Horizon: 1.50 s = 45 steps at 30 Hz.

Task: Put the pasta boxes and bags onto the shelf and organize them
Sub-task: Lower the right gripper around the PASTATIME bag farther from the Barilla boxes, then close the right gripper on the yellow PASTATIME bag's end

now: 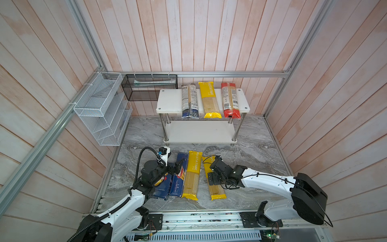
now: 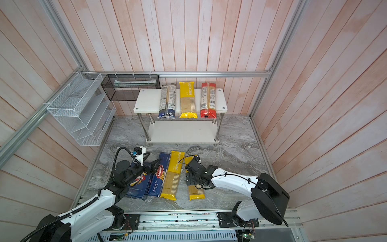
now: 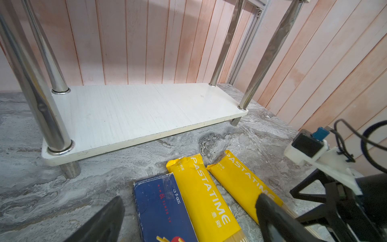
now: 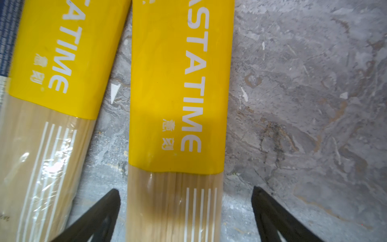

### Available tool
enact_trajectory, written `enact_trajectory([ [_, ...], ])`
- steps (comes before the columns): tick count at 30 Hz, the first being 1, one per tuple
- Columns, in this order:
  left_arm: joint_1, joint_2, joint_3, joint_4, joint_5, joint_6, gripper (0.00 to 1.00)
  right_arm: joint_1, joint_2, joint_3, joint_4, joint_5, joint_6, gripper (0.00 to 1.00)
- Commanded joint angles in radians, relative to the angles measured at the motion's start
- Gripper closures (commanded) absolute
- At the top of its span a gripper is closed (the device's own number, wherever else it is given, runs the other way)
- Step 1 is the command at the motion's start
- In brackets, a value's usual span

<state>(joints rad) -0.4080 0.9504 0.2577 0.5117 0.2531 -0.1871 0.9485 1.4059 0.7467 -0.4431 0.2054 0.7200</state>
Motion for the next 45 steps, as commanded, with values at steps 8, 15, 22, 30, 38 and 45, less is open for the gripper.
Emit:
enact_trajectory([
  [8,-0.003,-0.025,0.002,0.017,0.003,0.007,0.0,0.014,0.117,0.047,0.028,0.012,-0.025,0.02],
  [15,-0.003,0.0,0.011,0.02,0.012,0.006,0.0,0.014,0.153,0.029,0.063,0.012,-0.008,0.02],
  [22,-0.003,-0.012,0.005,0.021,0.007,0.011,0.0,0.013,0.175,0.015,0.096,-0.008,0.0,0.02],
  [30,-0.003,-0.004,0.01,0.018,0.008,0.01,0.0,0.014,0.225,0.039,0.104,-0.02,0.004,0.02],
  [38,-0.003,-0.004,0.009,0.018,0.009,0.008,0.0,0.013,0.26,0.031,0.09,-0.004,0.016,0.02],
  [45,-0.003,0.001,0.012,0.017,0.006,0.008,0.0,0.012,0.256,-0.003,0.137,-0.057,0.015,0.07],
])
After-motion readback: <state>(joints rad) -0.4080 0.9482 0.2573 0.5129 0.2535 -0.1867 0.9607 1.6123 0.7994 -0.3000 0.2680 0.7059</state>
